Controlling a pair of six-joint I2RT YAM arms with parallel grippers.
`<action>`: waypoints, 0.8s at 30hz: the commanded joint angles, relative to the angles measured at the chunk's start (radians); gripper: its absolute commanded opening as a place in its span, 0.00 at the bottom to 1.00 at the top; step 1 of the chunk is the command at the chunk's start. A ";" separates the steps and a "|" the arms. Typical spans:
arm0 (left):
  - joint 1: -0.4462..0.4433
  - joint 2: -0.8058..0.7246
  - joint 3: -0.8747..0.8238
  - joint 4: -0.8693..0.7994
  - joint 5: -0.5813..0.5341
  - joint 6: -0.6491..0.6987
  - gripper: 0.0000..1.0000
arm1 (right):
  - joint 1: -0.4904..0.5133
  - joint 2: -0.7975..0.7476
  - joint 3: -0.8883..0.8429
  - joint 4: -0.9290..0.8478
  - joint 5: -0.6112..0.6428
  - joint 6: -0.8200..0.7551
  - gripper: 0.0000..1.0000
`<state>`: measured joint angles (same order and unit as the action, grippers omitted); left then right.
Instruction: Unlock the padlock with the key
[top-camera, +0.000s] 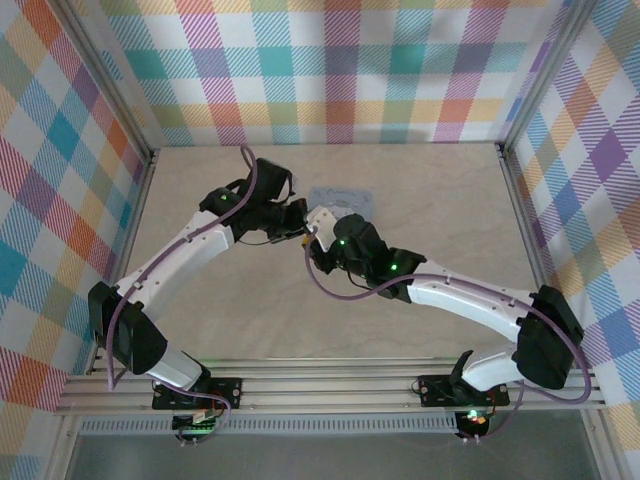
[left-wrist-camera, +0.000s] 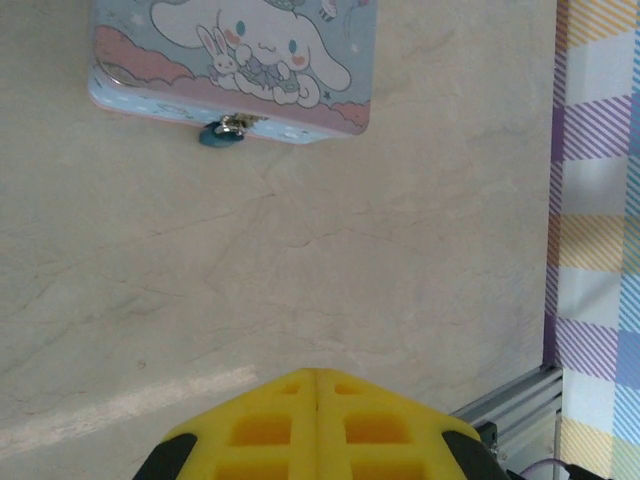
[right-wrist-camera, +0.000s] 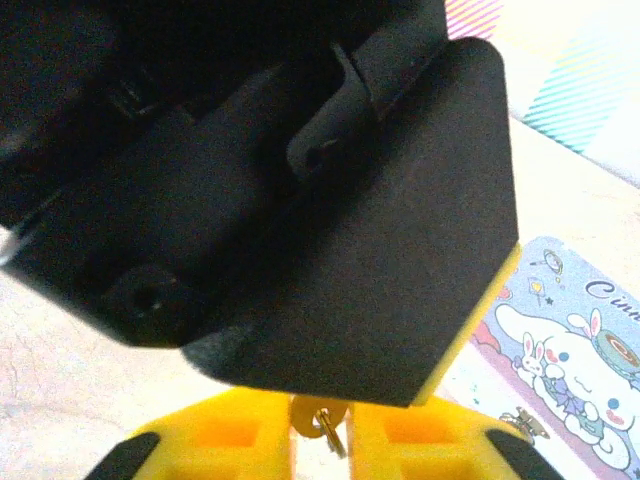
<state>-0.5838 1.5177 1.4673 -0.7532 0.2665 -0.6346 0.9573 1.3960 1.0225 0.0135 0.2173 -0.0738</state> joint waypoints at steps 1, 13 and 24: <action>-0.001 0.001 0.039 -0.025 0.016 -0.006 0.00 | 0.012 0.021 0.026 0.026 0.061 -0.061 0.09; 0.010 -0.017 0.039 0.002 0.052 -0.001 0.14 | 0.009 -0.004 -0.054 0.127 -0.019 -0.041 0.00; 0.147 -0.205 -0.062 0.111 0.124 0.146 0.47 | -0.178 -0.102 -0.174 0.258 -0.481 0.356 0.00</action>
<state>-0.4709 1.4071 1.4418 -0.7136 0.3370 -0.5617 0.8268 1.3464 0.8753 0.1776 -0.0673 0.1223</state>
